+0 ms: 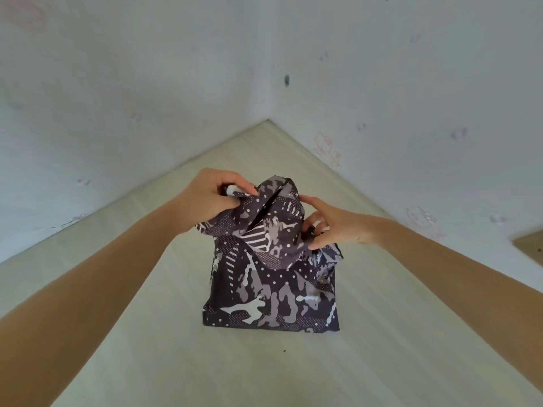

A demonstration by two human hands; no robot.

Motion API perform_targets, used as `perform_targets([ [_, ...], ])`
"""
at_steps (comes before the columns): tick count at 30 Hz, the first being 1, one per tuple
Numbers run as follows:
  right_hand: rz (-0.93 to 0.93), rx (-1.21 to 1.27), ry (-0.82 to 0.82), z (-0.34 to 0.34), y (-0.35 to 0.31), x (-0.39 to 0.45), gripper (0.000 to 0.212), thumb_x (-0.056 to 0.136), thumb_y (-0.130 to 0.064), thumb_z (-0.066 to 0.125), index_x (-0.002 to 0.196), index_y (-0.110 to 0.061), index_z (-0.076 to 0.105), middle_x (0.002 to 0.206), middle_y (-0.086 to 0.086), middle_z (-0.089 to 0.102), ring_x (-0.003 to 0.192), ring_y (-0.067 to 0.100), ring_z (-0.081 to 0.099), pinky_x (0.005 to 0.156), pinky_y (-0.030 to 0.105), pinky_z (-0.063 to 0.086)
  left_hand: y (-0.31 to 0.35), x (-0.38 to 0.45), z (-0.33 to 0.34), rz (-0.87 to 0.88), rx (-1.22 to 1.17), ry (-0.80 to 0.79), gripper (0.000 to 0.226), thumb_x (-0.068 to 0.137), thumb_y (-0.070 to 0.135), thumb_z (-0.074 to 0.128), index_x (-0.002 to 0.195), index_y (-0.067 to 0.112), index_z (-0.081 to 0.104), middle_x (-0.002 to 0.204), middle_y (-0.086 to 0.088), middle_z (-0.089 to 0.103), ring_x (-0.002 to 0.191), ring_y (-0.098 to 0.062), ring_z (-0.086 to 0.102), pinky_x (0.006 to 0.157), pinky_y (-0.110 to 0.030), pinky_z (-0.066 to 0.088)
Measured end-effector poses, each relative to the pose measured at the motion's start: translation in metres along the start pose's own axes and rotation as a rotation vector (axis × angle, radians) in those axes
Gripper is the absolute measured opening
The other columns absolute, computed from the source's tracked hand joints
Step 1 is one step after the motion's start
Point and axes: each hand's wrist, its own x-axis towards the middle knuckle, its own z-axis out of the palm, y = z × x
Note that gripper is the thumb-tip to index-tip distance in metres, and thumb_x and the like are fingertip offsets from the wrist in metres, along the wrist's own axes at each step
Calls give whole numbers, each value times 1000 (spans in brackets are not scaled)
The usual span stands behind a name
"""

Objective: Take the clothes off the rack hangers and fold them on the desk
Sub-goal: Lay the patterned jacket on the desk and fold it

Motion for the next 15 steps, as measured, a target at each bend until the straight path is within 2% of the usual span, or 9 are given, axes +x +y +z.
perform_targets([
  [2, 37, -67, 11, 8, -3, 1, 119, 77, -20, 80, 148, -40, -13, 113, 0, 63, 97, 15, 63, 89, 30, 47, 11, -5, 7, 60, -21, 0, 46, 81, -19, 60, 79, 25, 74, 75, 18, 70, 60, -2, 61, 53, -15, 48],
  [3, 68, -69, 2, 10, -3, 2, 124, 76, -22, 81, 147, -39, -19, 114, 2, 63, 100, 17, 62, 92, 33, 46, 13, -7, 9, 78, -27, -2, 48, 80, -21, 59, 78, 25, 72, 73, 19, 69, 57, 1, 58, 51, -12, 44],
  [4, 112, -24, -21, 12, -3, 1, 127, 76, -20, 81, 146, -37, -23, 121, 5, 61, 109, 20, 59, 98, 37, 45, 15, -11, 11, 94, -37, -8, 50, 80, -22, 58, 79, 26, 72, 75, 18, 70, 57, -2, 58, 51, -16, 45],
  [6, 184, 104, -70, 13, -7, -3, 119, 79, -13, 78, 150, -28, -17, 139, 10, 48, 127, 27, 46, 109, 42, 35, 14, -16, 11, 127, -62, -20, 57, 79, -23, 58, 82, 31, 75, 86, 12, 73, 68, -30, 64, 59, -41, 50],
  [8, 199, 84, -30, 16, -8, -4, 93, 81, -14, 75, 151, -16, 14, 136, 4, 50, 127, 25, 46, 112, 41, 33, 10, -18, 11, 145, -52, -32, 63, 77, -23, 59, 89, 36, 75, 91, 9, 73, 80, -46, 60, 70, -61, 49],
  [10, 155, -36, 169, 21, -7, -1, 62, 80, -18, 75, 136, -13, 47, 123, -1, 61, 115, 23, 56, 109, 43, 38, 7, -21, 10, 155, -37, -7, 63, 76, -21, 62, 97, 37, 74, 73, 12, 62, 67, -35, 51, 63, -46, 46],
  [11, 131, -57, 279, 20, -4, 1, 51, 81, -17, 74, 128, -13, 55, 120, 0, 64, 112, 23, 58, 107, 41, 40, 8, -22, 9, 168, -25, 25, 62, 75, -19, 64, 101, 37, 73, 66, 12, 52, 62, -24, 44, 60, -35, 41],
  [13, 74, -22, 472, 17, -2, 1, 41, 85, -16, 68, 124, -13, 58, 119, 3, 63, 111, 24, 58, 100, 34, 42, 11, -24, 7, 197, 16, 127, 60, 75, -14, 70, 108, 36, 69, 61, 12, 42, 56, -7, 38, 57, -19, 35],
  [15, -25, -18, 686, 13, 0, -3, 30, 89, -14, 63, 119, -10, 58, 114, 5, 61, 104, 23, 56, 94, 34, 44, 14, -26, 5, 218, 95, 258, 58, 77, -10, 72, 118, 30, 64, 63, 3, 43, 54, -1, 43, 60, -9, 37],
])
